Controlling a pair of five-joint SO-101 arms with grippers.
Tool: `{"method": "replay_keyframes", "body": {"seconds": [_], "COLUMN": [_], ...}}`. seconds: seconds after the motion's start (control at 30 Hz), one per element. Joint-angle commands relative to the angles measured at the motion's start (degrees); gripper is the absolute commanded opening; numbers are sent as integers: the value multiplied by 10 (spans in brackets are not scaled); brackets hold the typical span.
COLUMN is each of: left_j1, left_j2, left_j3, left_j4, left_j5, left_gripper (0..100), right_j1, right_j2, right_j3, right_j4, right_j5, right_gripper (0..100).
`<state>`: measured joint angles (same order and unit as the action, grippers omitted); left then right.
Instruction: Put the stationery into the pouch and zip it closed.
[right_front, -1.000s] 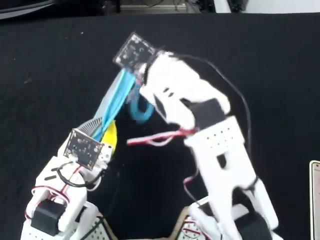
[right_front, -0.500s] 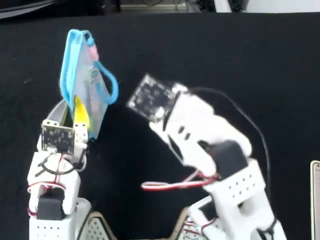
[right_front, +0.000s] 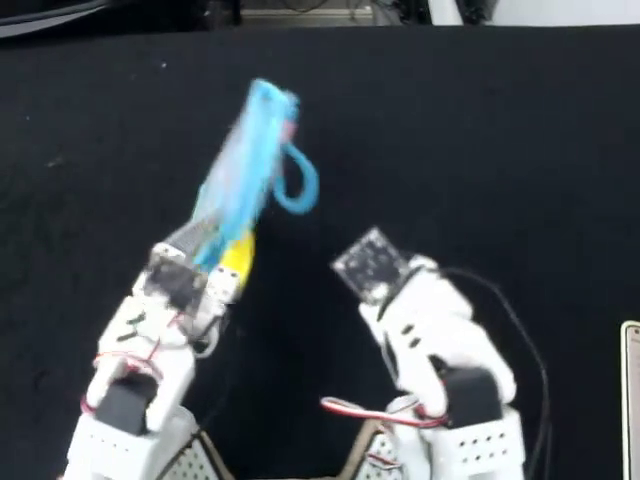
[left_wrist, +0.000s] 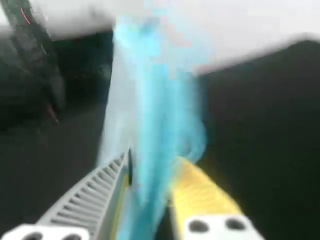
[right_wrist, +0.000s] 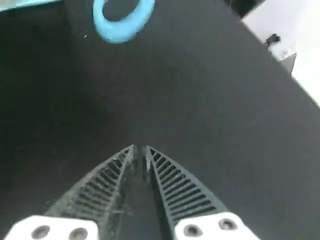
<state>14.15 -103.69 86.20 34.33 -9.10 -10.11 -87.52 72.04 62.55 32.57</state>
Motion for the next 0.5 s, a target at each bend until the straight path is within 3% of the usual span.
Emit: {"method": "replay_keyframes", "body": {"seconds": [0.0,0.13,0.27,0.47], "left_j1": [11,10,9,15], "left_j2": [8,8,27,70], "left_j3": [-4,-10,-24,-87], "left_j4": [-6,-6,0,84], "left_j5": [62,62,62,62], "left_gripper": [181,180,180,185], "right_j1": [8,11,11,12], "right_j2": [-94,-176,-211,-203], "right_j3": [68,123,182,206], "right_j4": [-13,-17,-28,-66], "right_j5": [-84,-142,-142,-142], "right_gripper": [26,26,26,26]}}
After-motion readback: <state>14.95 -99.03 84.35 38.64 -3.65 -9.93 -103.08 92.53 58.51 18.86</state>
